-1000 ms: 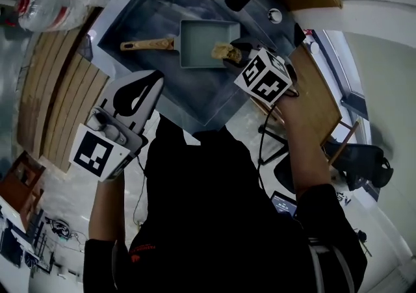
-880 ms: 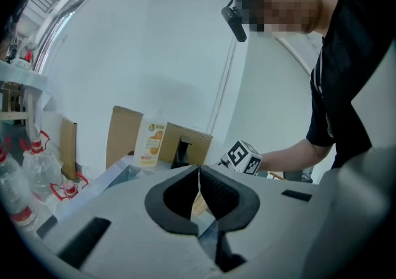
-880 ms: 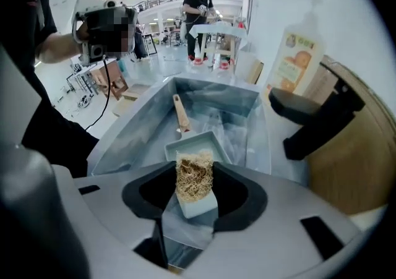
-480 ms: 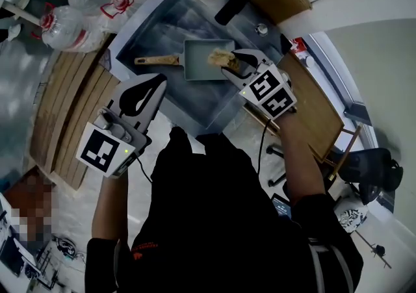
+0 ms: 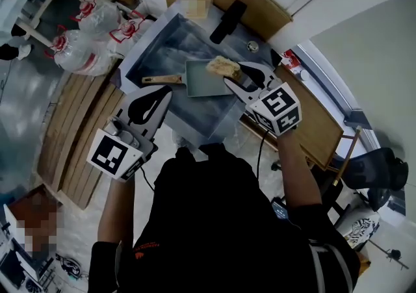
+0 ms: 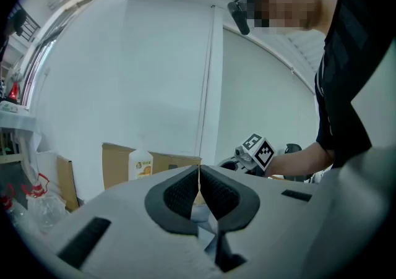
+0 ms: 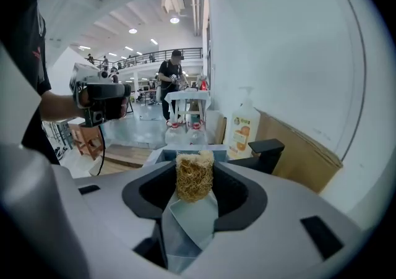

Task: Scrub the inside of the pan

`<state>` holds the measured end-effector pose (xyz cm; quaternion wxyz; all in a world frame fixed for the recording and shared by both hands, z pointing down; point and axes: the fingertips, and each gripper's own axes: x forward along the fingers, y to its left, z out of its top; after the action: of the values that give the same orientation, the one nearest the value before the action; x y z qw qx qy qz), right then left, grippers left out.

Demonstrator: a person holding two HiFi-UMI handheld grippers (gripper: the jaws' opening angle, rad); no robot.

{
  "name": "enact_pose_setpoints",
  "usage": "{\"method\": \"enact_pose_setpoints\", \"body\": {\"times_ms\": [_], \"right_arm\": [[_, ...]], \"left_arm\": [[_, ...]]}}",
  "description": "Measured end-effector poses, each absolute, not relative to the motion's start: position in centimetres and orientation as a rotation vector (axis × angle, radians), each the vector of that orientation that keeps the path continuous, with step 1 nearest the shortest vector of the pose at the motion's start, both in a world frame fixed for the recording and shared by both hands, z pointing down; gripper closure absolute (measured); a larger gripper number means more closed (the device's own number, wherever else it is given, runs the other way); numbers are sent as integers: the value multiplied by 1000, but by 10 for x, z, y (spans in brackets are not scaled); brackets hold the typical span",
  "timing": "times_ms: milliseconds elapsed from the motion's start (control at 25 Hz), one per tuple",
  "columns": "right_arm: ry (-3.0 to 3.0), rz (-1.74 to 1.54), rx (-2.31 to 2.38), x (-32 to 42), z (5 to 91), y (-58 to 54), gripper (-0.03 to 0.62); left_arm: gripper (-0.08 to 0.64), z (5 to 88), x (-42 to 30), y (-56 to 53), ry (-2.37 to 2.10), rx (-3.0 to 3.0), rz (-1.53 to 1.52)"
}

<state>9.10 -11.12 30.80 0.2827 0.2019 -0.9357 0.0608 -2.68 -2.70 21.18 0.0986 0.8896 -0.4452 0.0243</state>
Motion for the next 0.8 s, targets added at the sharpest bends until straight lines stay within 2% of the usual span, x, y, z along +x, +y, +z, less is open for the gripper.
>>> {"method": "enact_pose_setpoints", "body": {"times_ms": [800], "right_arm": [[-2721, 224, 705, 95, 248, -89, 411]], "left_arm": [[535, 195, -23, -21, -1252, 2691, 37]]}}
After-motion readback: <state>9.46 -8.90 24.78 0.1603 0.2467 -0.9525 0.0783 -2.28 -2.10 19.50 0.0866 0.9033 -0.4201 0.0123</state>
